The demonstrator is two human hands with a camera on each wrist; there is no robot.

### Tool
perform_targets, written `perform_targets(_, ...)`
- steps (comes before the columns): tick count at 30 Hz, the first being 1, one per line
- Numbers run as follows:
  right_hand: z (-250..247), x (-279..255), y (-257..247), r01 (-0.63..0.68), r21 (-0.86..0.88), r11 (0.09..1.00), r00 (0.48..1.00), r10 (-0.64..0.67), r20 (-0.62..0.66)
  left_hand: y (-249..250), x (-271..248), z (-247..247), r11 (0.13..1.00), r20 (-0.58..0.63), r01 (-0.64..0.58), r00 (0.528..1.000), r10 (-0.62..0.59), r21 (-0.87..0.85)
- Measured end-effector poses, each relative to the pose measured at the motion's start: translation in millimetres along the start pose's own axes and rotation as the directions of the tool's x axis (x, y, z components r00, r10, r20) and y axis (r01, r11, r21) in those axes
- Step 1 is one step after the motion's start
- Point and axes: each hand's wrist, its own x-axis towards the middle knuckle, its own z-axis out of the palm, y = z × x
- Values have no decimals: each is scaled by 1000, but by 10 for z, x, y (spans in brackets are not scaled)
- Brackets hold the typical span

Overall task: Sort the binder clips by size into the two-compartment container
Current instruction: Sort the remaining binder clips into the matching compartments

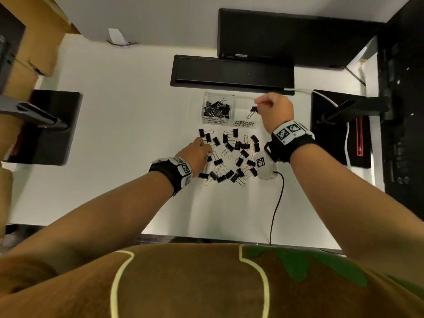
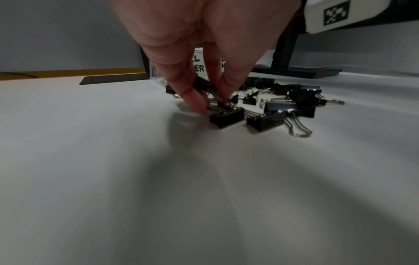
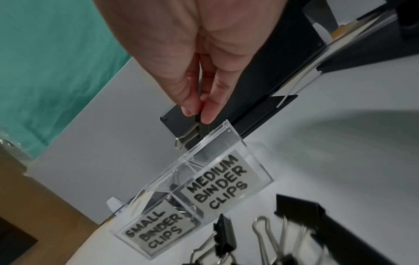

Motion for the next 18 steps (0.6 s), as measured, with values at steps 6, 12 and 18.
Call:
perform_targets(6, 59, -62, 19, 59, -70, 996, 998, -57, 39, 145, 49, -90, 993, -95, 6, 995, -18, -117)
perform_targets(12, 270, -562, 360, 194, -273, 942, 947, -108, 301, 521, 314, -452, 956, -264, -51, 964, -28, -288)
perform_targets(18, 436, -637, 521, 280, -445, 851, 905, -79, 418, 795, 735, -686, 913, -339, -40, 934, -110, -406)
